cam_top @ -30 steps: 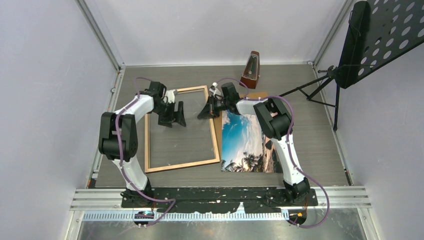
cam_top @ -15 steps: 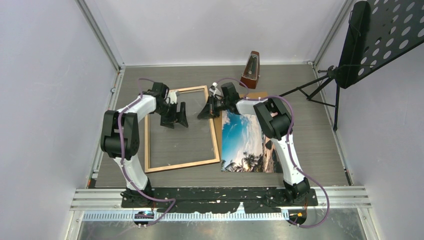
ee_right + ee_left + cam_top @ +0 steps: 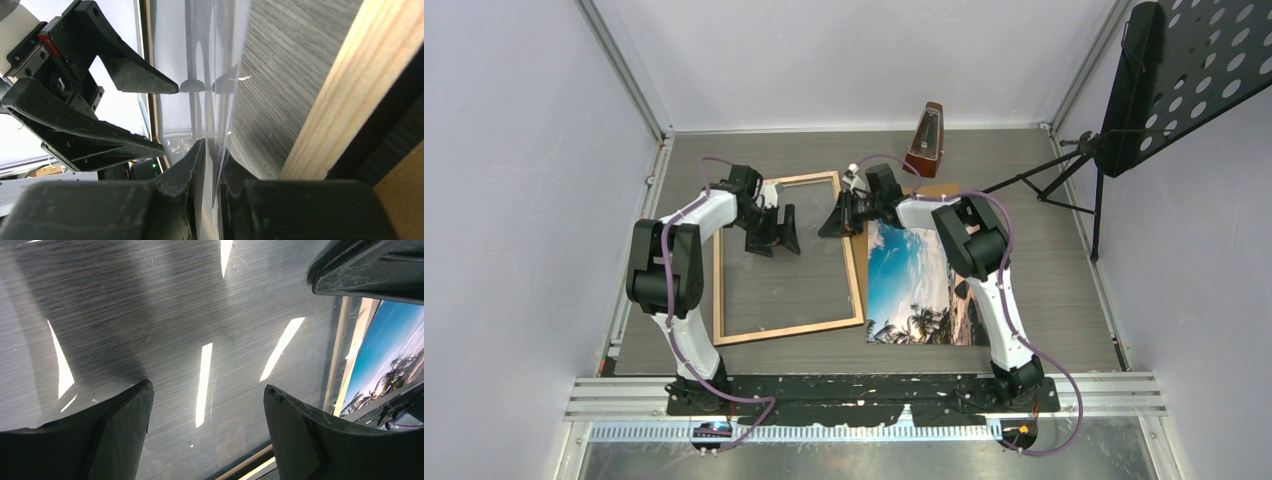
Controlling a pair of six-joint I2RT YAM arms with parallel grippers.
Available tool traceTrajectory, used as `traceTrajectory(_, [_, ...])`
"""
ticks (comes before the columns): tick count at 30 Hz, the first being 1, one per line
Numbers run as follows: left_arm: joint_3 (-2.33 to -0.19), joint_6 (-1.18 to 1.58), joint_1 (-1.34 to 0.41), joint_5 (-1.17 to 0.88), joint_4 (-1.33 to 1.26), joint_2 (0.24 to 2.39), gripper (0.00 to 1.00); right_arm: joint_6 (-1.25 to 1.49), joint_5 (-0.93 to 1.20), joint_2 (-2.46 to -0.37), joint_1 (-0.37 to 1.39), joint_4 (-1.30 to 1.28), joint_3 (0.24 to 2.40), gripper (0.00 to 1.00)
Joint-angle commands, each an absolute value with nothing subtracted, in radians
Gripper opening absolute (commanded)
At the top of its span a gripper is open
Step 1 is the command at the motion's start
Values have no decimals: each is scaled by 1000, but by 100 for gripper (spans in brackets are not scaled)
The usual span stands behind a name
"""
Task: Put the photo into the frame
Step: Place the photo frame item in the photo frame.
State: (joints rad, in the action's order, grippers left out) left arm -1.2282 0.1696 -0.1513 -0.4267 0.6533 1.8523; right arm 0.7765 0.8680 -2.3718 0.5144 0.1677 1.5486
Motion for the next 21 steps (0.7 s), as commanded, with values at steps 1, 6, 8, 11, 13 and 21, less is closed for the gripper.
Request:
traceTrajectory(1, [-1235,169,-156,-422,620,1863,82,709,797,-2343,520,98,1555,24])
traceTrajectory(6, [-1229,167,-156,-417,617,1862,82,683,784,-2323,520,66,1563,37])
traceTrajectory(8, [-1227,167,-156,-416,617,1864,82,661,777,-2315,520,47,1568,40])
traceTrajectory(11, [-1225,166,-156,-413,617,1862,82,639,764,-2299,520,14,1577,44])
traceTrajectory(13, [-1222,163,-156,-409,616,1860,82,622,757,-2292,520,-17,1584,47])
traceTrajectory(21, [-1215,163,-156,-398,611,1859,82,572,729,-2273,520,-87,1599,59])
